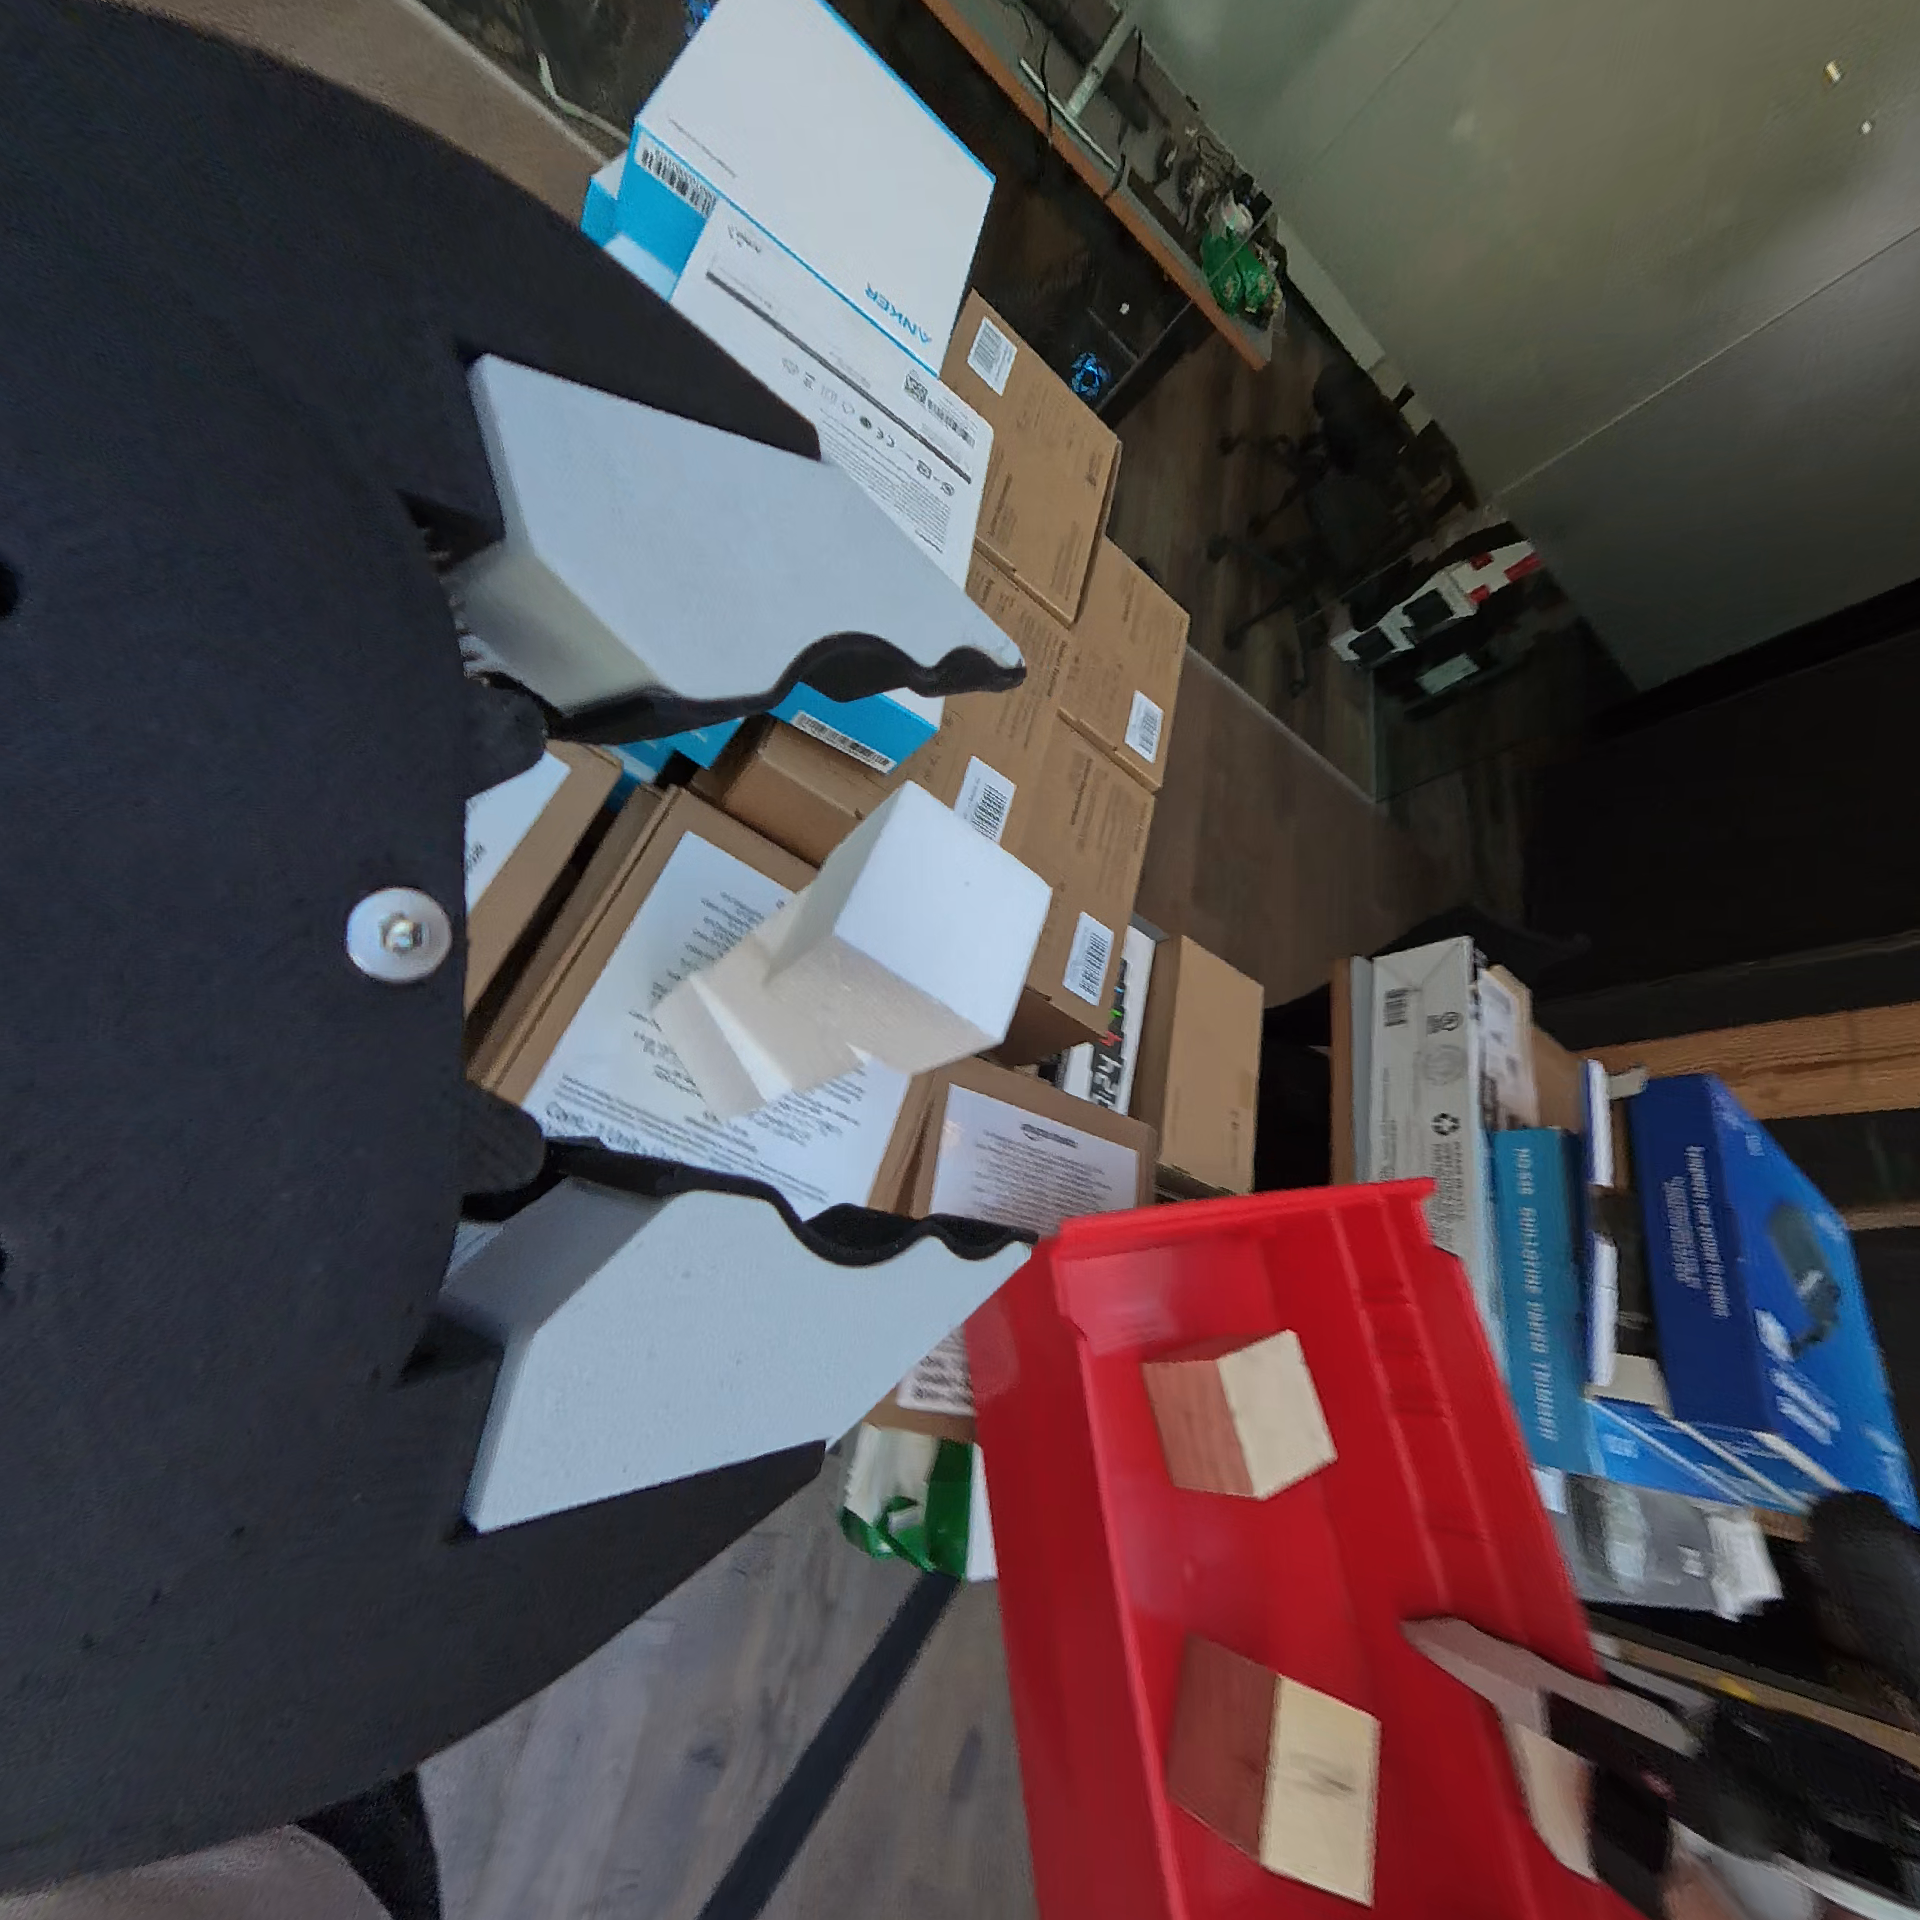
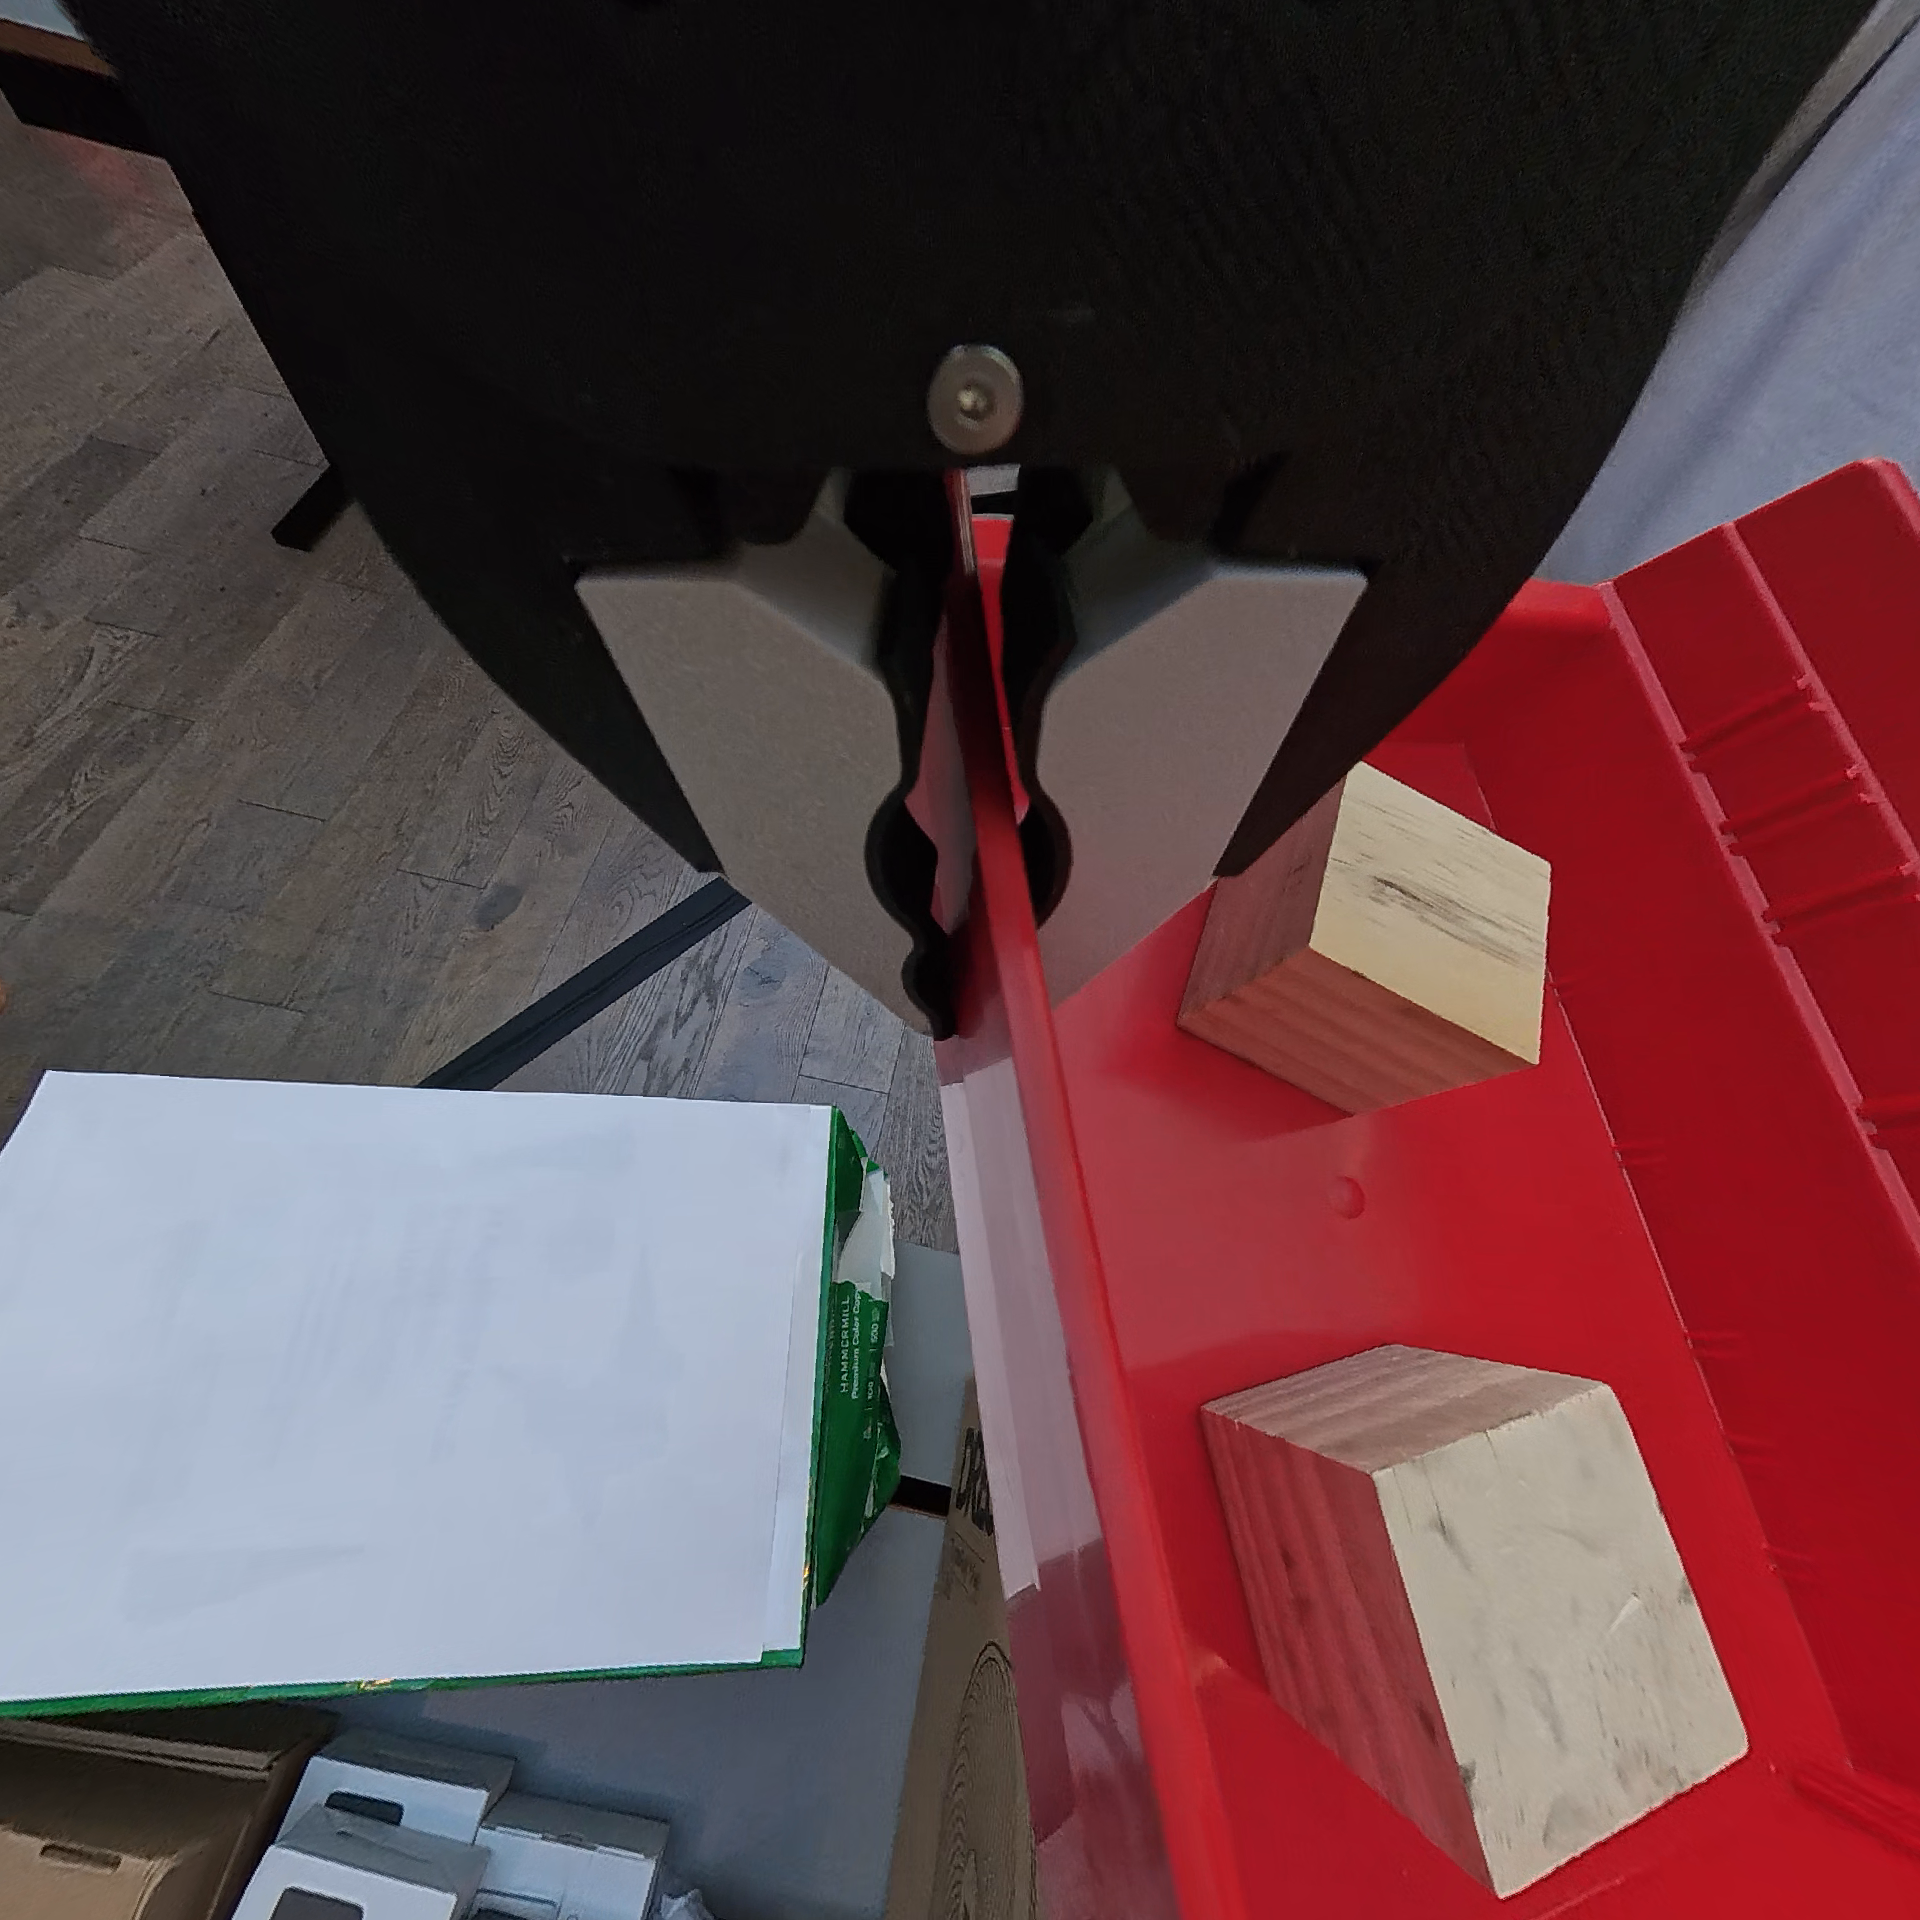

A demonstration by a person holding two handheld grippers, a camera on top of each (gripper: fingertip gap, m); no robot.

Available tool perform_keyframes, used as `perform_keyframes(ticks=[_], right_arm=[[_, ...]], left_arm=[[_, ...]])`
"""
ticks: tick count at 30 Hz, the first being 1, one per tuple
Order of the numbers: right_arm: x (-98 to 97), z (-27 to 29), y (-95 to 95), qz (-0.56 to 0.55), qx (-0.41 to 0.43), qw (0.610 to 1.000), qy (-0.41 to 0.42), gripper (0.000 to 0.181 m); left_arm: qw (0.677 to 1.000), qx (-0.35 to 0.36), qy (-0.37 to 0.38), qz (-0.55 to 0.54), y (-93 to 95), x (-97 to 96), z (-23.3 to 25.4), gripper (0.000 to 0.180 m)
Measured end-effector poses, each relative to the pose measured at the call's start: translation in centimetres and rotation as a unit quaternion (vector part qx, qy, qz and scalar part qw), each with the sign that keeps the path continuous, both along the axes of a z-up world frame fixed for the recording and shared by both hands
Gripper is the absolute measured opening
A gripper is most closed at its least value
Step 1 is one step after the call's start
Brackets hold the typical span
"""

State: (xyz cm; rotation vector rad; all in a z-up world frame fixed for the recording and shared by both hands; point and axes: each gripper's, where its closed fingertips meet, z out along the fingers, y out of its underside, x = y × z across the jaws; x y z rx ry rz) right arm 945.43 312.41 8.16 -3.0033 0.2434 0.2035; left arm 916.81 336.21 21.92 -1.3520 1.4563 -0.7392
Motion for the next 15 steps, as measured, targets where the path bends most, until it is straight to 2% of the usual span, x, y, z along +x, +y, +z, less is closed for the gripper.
perform_keyframes(ticks=[2,4,5,7,8,10,12,15], right_arm=[[0.0,0.0,0.3,0.004,-0.004,1.000,0.002,0.003],[0.0,0.0,0.6,0.007,-0.007,1.000,0.005,0.002],[-0.1,0.0,0.7,0.008,-0.006,1.000,0.005,0.002],[-0.1,0.1,1.0,0.011,-0.001,1.000,0.006,0.003],[-0.2,0.1,1.1,0.012,0.001,1.000,0.007,0.003],[-0.4,0.0,1.2,0.013,0.003,1.000,0.010,0.003],[-0.5,0.0,1.2,0.014,0.004,1.000,0.013,0.003],[-0.5,0.1,1.4,0.015,0.008,1.000,0.013,0.003]], left_arm=[[0.998,0.033,0.053,-0.019,1.5,0.5,-2.0,0.101],[0.993,0.034,0.088,-0.070,2.1,1.0,-3.4,0.098],[0.990,0.023,0.096,-0.098,2.2,1.2,-4.0,0.091],[0.985,-0.020,0.103,-0.138,2.2,1.6,-4.7,0.059],[0.981,-0.040,0.104,-0.157,2.0,1.8,-4.8,0.053],[0.977,-0.060,0.097,-0.181,1.4,2.2,-4.2,0.051],[0.975,-0.071,0.058,-0.202,-0.5,3.1,-1.5,0.051],[0.970,-0.052,0.012,-0.238,-5.9,6.2,2.2,0.052]])
